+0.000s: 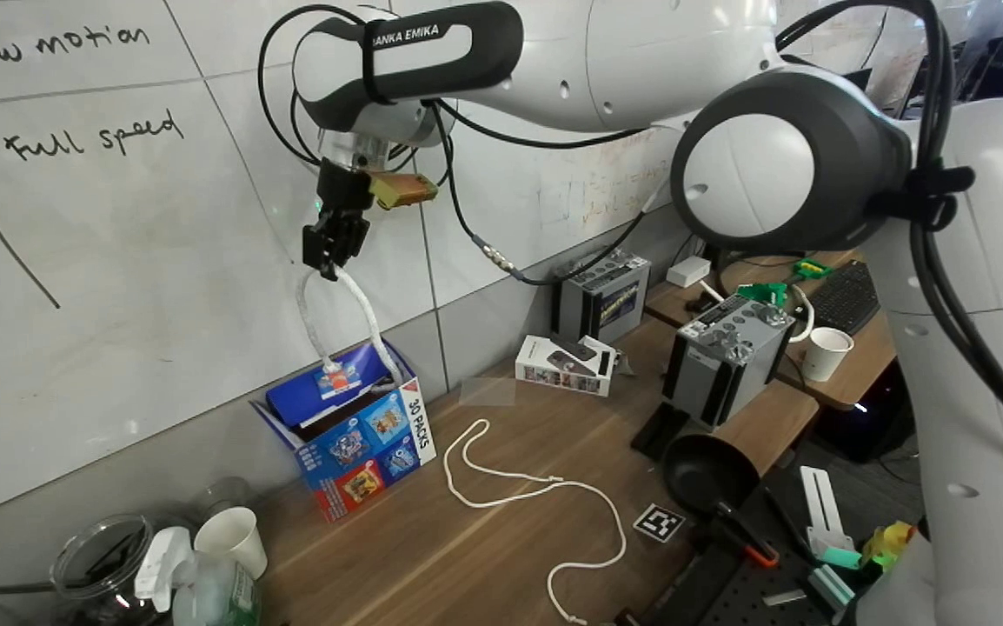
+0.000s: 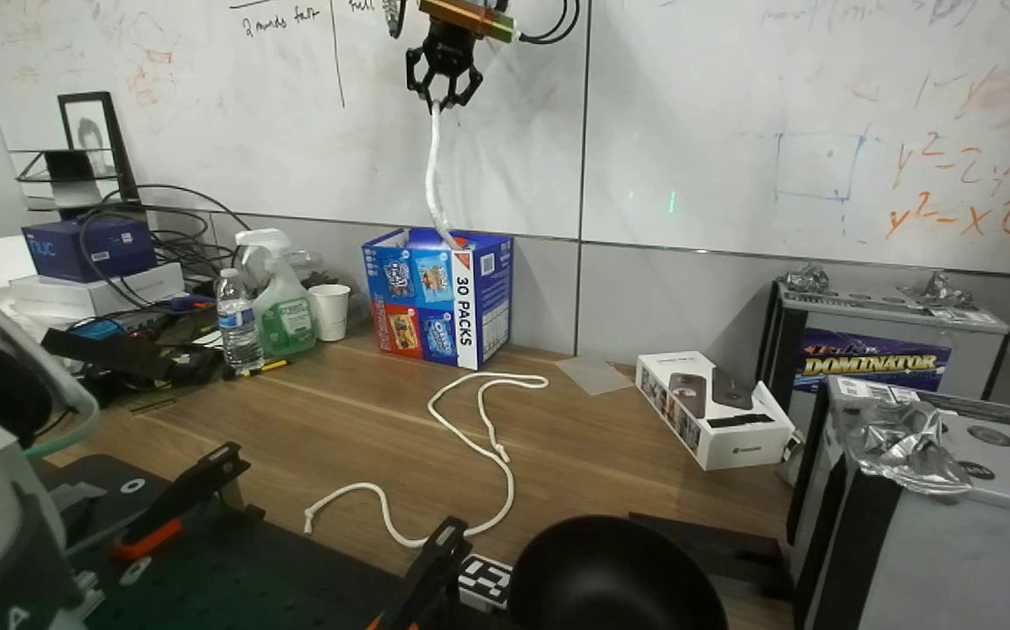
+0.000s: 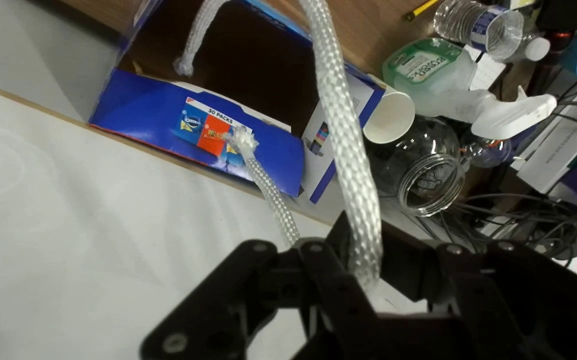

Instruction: Put the ropes in the box

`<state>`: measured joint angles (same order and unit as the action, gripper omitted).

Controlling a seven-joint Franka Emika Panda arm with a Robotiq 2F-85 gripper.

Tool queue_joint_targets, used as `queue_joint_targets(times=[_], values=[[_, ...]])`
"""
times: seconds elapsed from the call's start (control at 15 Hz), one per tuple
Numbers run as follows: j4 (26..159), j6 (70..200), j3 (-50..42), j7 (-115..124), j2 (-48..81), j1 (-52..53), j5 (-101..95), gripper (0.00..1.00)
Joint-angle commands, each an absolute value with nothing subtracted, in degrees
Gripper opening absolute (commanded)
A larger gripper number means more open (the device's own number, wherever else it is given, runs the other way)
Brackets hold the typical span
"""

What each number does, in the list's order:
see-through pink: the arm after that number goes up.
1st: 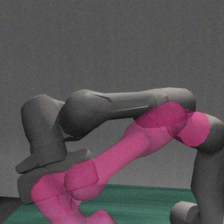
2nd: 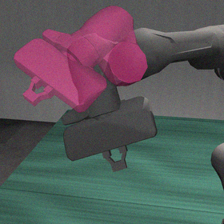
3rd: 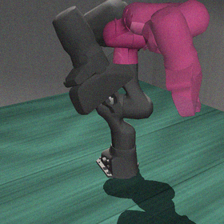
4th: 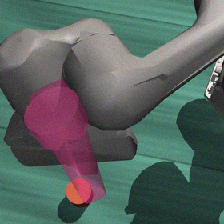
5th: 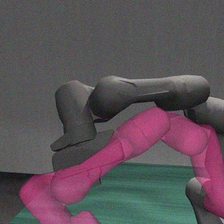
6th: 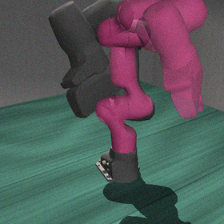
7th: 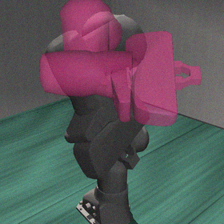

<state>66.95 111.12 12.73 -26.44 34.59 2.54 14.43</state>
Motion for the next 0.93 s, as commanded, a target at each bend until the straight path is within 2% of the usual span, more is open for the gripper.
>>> queue_joint_targets(times=[0.0,0.6,0.67,0.73,0.87], values=[[61.05,107.09,13.29,-28.83,37.93,2.44,14.49,0.05],[52.7,100.75,12.87,-29.58,44.1,3.46,13.49,0.06],[52.26,100.31,12.75,-29.21,44.4,3.49,13.44,0.35],[51.77,99.89,12.6,-28.96,44.71,3.59,13.26,0.35],[51.68,100.38,12.16,-28.37,45.18,4.05,12.53,0.49]])
